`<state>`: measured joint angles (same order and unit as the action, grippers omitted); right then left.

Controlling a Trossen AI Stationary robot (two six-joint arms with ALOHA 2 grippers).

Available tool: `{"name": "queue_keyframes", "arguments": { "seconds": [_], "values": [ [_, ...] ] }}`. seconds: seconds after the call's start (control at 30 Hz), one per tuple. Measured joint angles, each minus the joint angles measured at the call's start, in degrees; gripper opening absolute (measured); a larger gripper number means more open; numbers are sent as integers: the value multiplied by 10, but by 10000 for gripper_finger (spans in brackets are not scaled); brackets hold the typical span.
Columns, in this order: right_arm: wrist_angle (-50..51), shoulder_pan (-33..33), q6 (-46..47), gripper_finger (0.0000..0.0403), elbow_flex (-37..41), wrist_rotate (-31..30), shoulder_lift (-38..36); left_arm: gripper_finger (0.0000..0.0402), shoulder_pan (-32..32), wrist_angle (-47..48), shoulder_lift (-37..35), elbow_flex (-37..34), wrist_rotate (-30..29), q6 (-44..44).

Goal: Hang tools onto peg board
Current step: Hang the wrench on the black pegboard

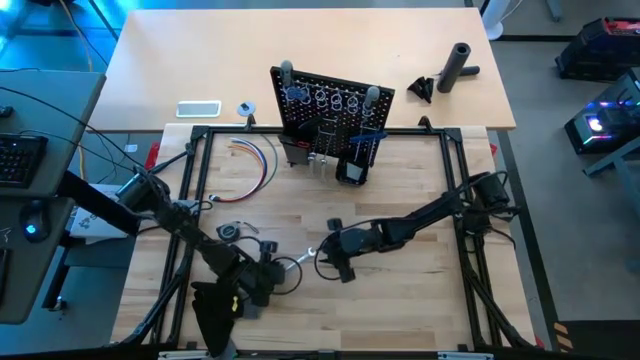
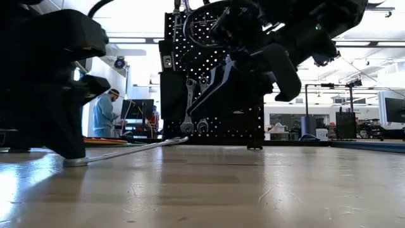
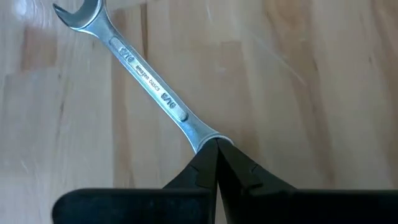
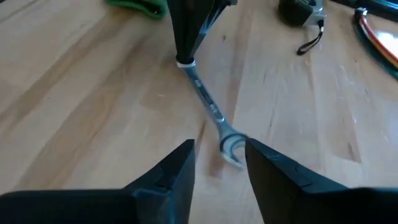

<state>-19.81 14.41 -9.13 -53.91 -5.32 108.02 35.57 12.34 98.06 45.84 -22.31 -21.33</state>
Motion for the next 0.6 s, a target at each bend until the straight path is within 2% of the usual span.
{"name": "queue_keyframes", "arguments": {
  "seconds": [0.27, 0.47, 0.6],
  "values": [
    [-26, -5, -23, 187, 0, 17, 1, 0, -31, -29, 1, -1, 17, 60],
    [-23, -22, -29, 188, 0, 28, 1, 0, -50, -36, 1, -1, 24, 90],
    [-30, -40, -14, 188, 0, 59, 7, 0, -60, -47, 1, -1, 27, 106]
  ]
}}
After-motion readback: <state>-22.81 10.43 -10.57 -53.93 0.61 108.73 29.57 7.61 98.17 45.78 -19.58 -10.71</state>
